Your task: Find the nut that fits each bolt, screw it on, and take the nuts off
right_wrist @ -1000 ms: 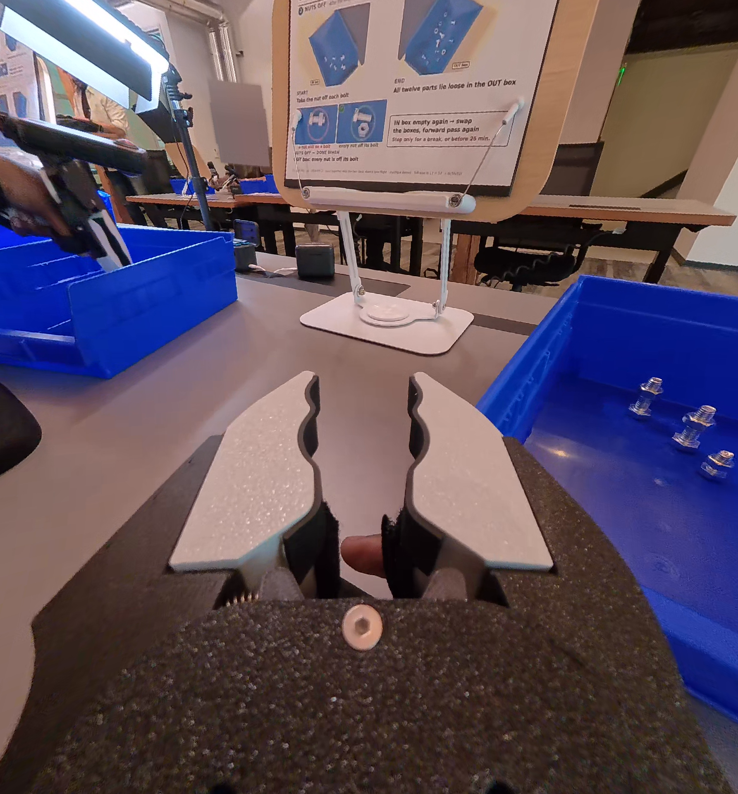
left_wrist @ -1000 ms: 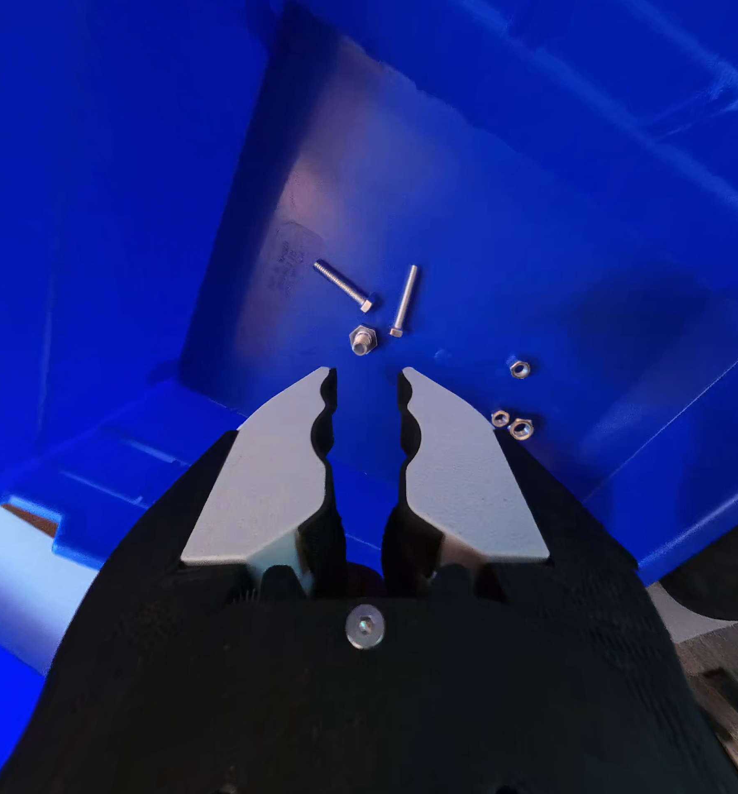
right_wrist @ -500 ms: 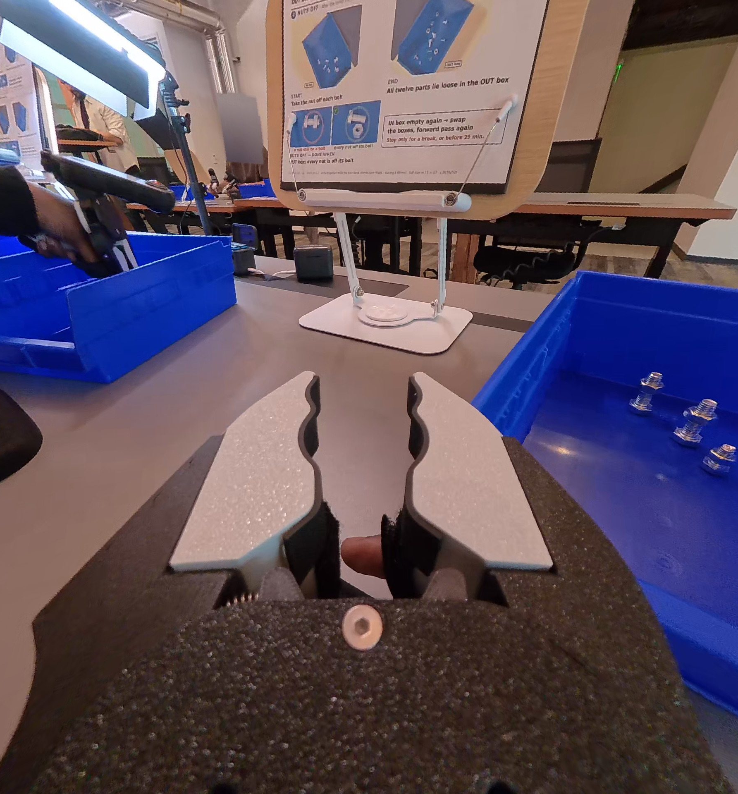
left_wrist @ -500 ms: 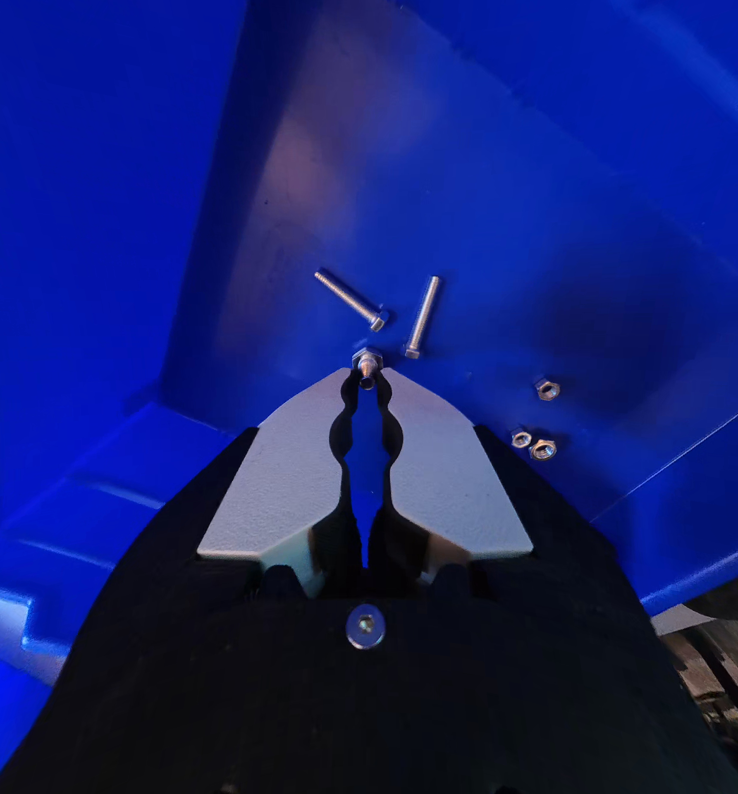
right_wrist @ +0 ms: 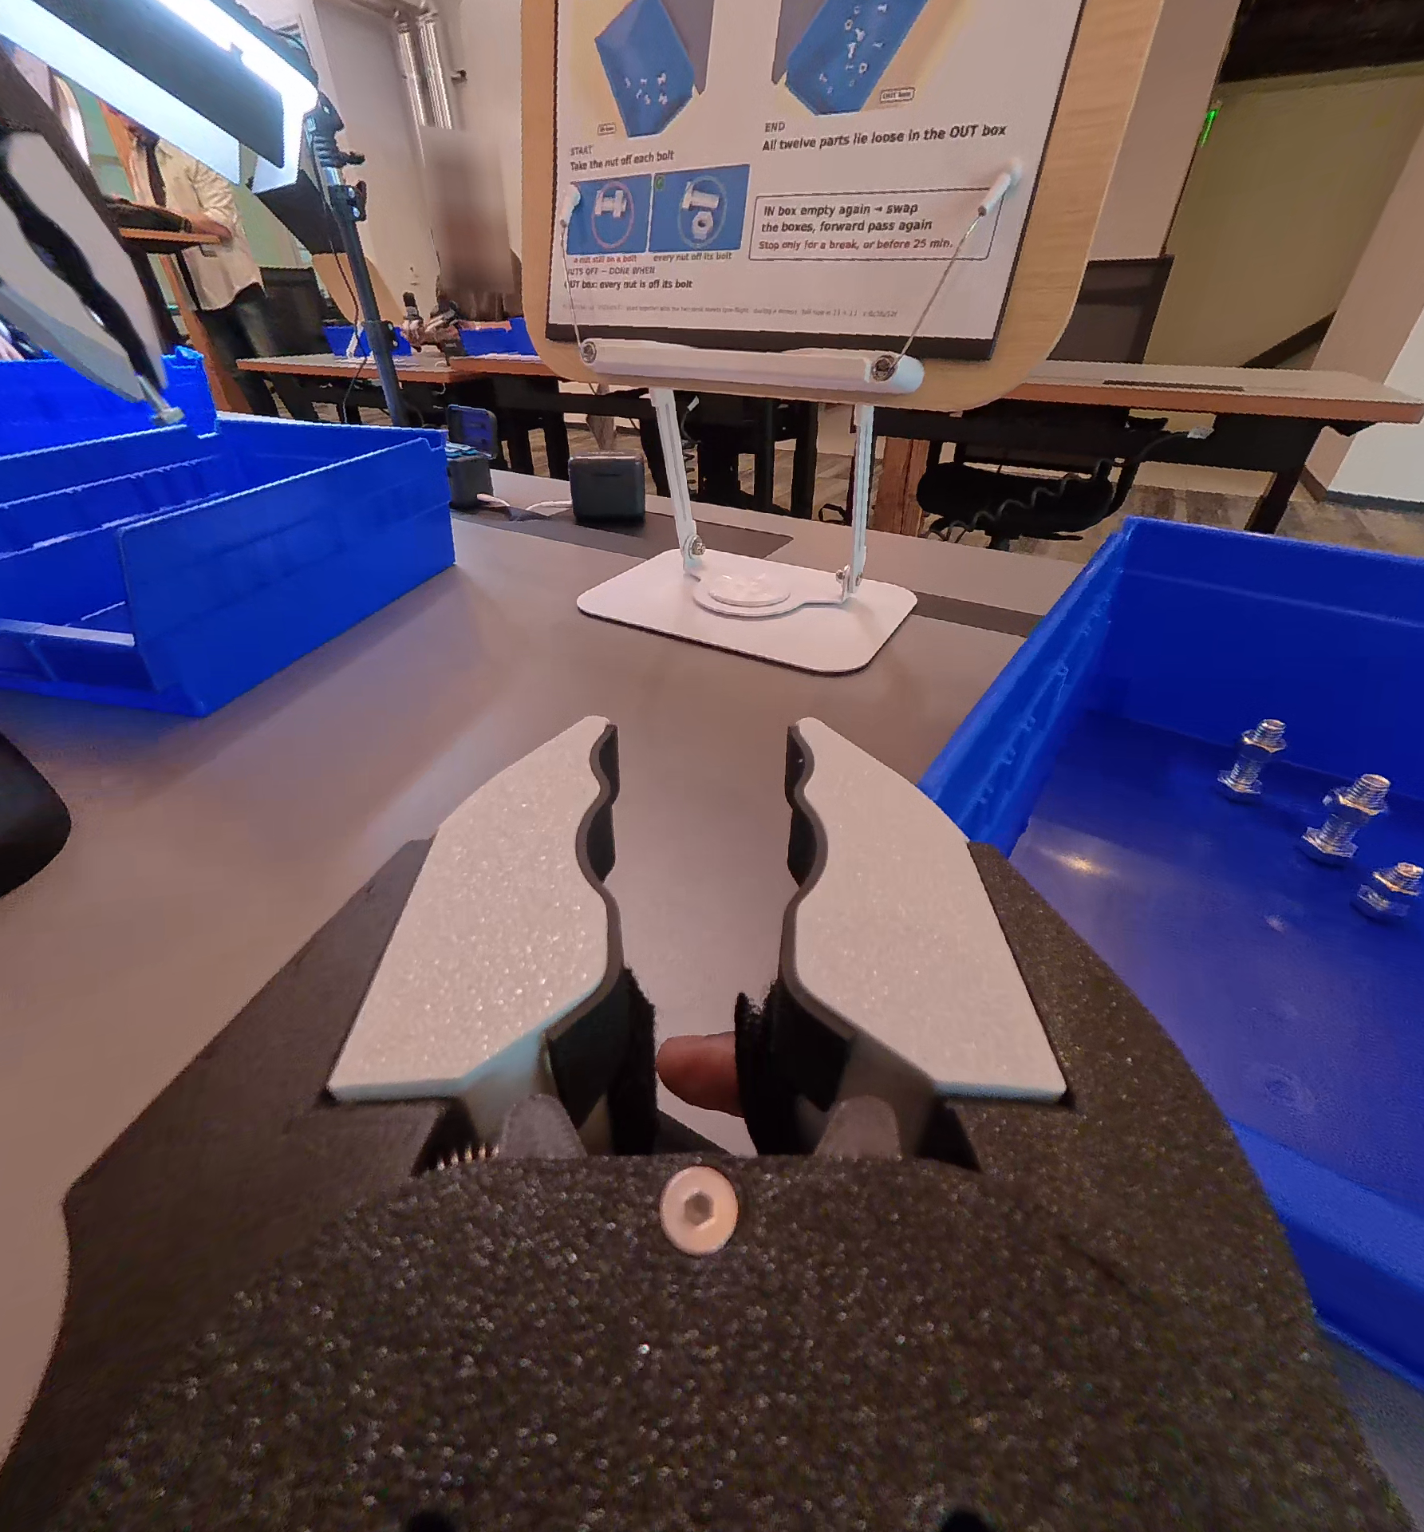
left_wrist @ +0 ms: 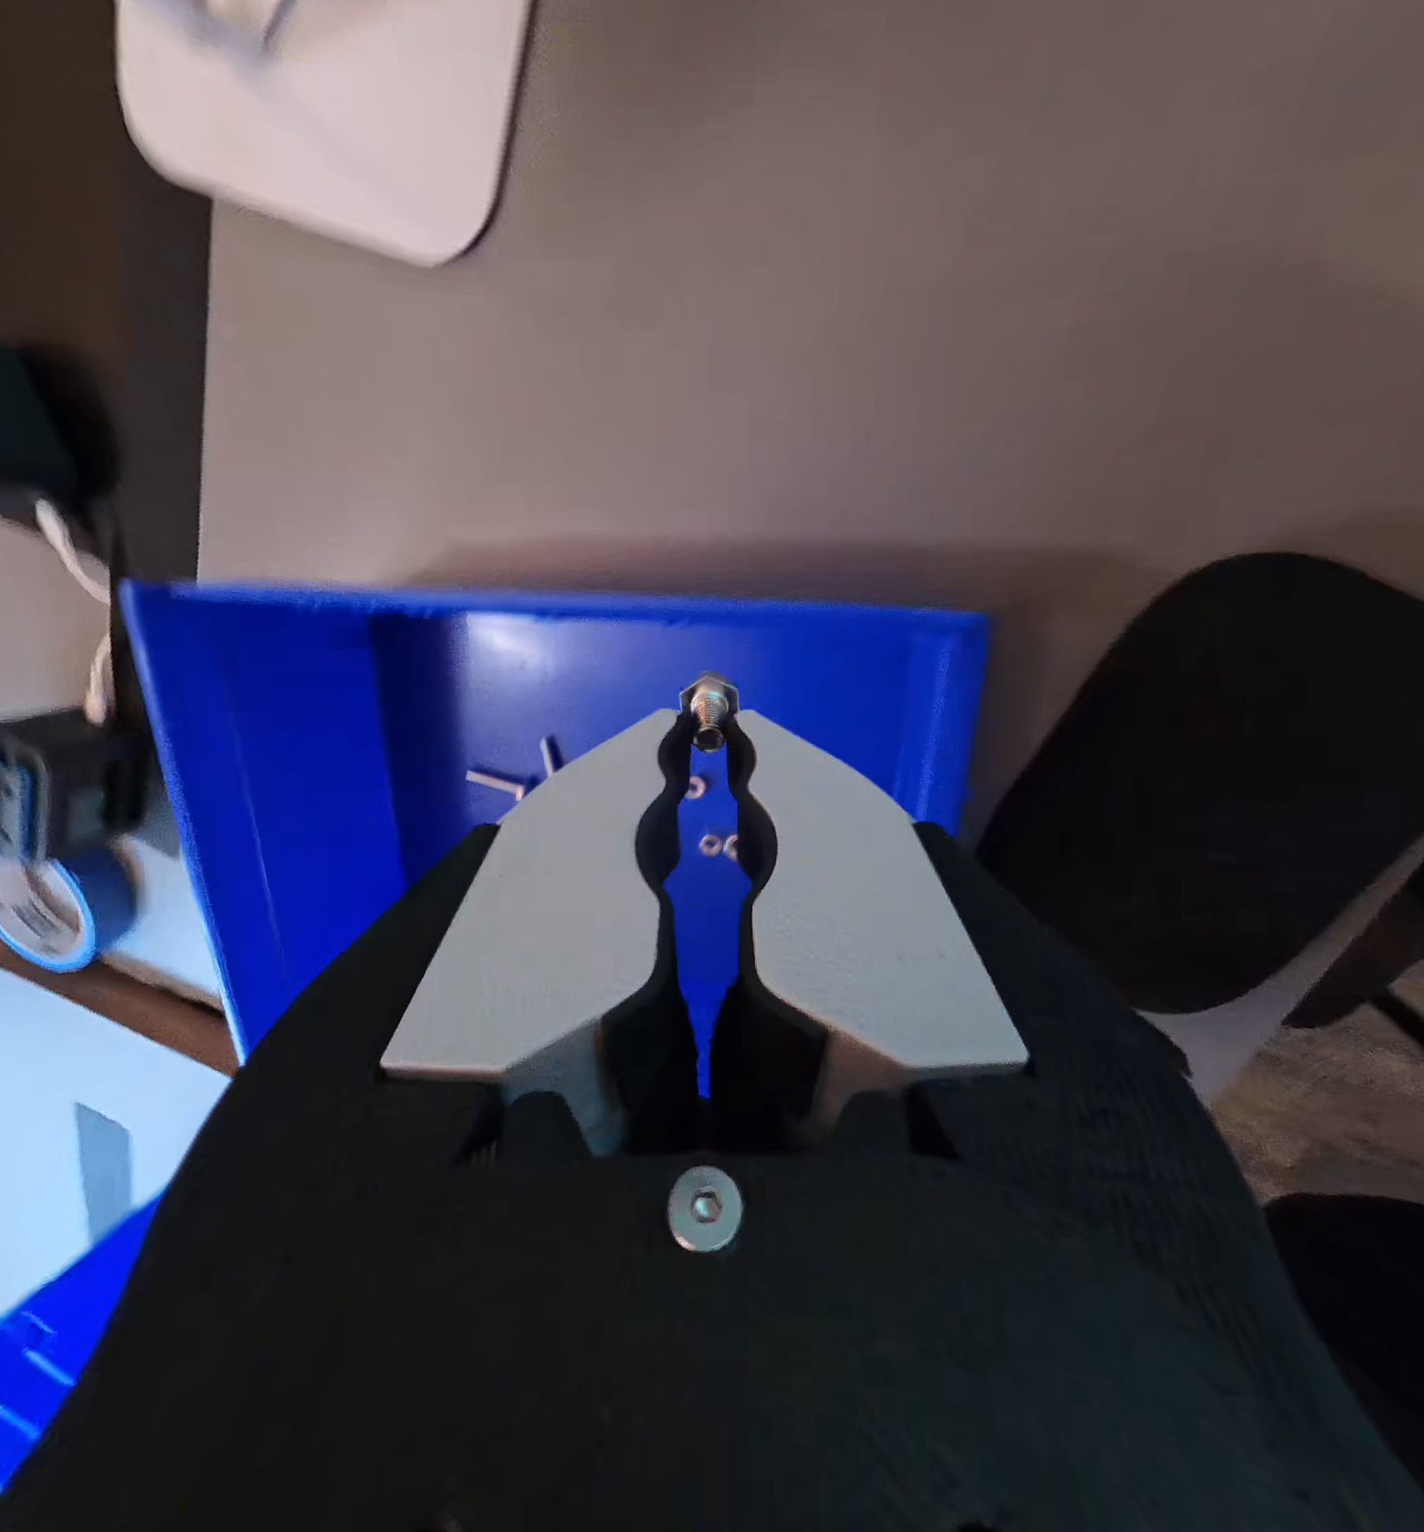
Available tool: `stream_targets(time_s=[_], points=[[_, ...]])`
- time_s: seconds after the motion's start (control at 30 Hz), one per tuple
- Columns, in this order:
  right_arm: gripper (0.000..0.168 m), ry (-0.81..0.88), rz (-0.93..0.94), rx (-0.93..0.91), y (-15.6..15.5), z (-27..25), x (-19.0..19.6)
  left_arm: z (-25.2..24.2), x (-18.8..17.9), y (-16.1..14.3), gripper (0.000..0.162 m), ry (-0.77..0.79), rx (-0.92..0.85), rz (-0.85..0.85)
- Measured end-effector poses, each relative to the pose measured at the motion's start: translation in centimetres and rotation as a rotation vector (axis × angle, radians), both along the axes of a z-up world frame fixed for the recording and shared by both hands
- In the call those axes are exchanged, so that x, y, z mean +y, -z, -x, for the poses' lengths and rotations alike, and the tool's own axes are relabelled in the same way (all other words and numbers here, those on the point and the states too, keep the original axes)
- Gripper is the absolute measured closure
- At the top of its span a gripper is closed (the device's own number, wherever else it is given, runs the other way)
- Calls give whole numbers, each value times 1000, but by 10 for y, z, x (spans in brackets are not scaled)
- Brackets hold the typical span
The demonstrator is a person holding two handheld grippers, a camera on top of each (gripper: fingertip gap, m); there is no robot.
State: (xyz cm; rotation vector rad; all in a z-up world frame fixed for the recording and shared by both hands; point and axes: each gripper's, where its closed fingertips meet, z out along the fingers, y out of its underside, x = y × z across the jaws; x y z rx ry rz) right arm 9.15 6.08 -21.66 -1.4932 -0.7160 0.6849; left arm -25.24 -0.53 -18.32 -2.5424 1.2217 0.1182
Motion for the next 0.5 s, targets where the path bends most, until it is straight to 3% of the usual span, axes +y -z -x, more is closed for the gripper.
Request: stream_targets(time_s=[0.23,0.5], points=[[130,-1,-14,-18,1,2,-2,-95,-35,32,154,304,84,32],[130,-3,-17,-21,1,2,-3,-161,-59,96,154,466,66,150]])
